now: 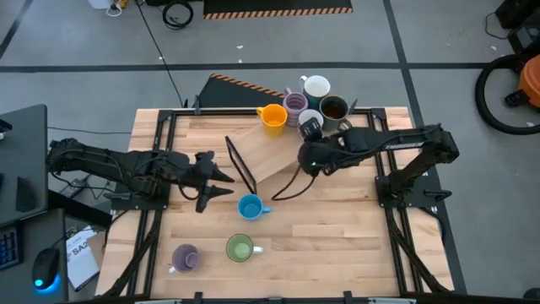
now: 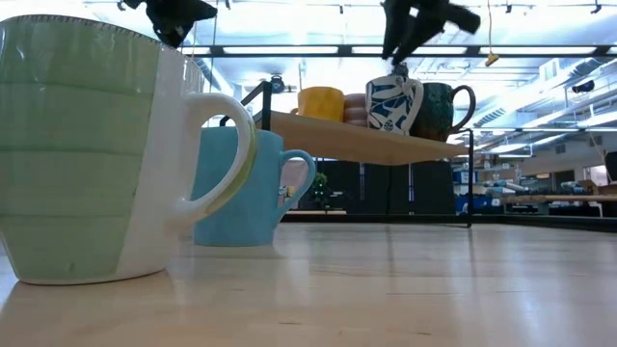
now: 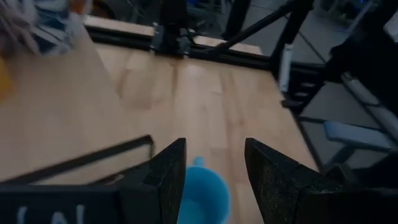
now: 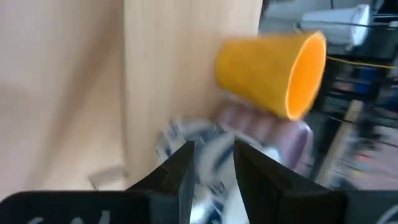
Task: Place coffee mugs
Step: Put the blue mug on the shelf
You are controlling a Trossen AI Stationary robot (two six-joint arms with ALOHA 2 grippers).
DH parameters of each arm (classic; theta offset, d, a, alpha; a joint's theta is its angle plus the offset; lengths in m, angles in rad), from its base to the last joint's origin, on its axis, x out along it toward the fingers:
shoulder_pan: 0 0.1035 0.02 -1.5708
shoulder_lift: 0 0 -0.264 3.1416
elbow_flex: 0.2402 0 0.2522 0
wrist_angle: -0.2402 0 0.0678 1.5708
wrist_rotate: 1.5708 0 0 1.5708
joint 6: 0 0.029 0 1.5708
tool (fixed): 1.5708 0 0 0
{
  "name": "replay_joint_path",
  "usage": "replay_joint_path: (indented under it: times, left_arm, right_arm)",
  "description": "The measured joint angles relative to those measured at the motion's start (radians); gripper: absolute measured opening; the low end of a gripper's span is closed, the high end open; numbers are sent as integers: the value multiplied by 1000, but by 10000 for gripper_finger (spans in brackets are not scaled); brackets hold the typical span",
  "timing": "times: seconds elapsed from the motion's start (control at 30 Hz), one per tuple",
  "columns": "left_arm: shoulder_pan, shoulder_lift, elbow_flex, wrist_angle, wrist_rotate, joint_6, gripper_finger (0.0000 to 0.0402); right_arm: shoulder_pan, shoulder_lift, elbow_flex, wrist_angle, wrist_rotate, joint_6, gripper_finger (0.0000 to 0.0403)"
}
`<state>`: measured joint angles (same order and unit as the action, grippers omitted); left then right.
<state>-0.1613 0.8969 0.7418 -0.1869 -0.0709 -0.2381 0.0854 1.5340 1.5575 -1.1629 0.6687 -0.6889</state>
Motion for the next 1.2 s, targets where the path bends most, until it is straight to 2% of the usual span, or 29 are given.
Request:
replay_joint_path:
  times: [0.27,0.4,0.5,0.63,0.83,1.03,1.2]
  left_arm:
    - [0,13,0,-49,9,-40,171]
    - [-9,53,1,-66,14,-58,171]
    - [-22,93,0,-81,30,-61,171]
    - [-46,124,0,-80,85,-66,171]
    - [-94,146,0,-123,93,-58,171]
    - [-139,171,0,-155,-4,83,171]
    - [-153,269,45,-198,-31,139,171]
  right_arm:
    - [1,-17,0,89,-353,370,116]
    - [12,1,-20,115,-433,504,116]
    - [20,1,-85,187,-468,539,116]
    - [48,1,-169,328,-478,559,116]
    - [99,2,-272,513,-475,611,116]
    - [167,1,-320,559,-441,711,116]
    - [247,1,-363,606,-366,804,116]
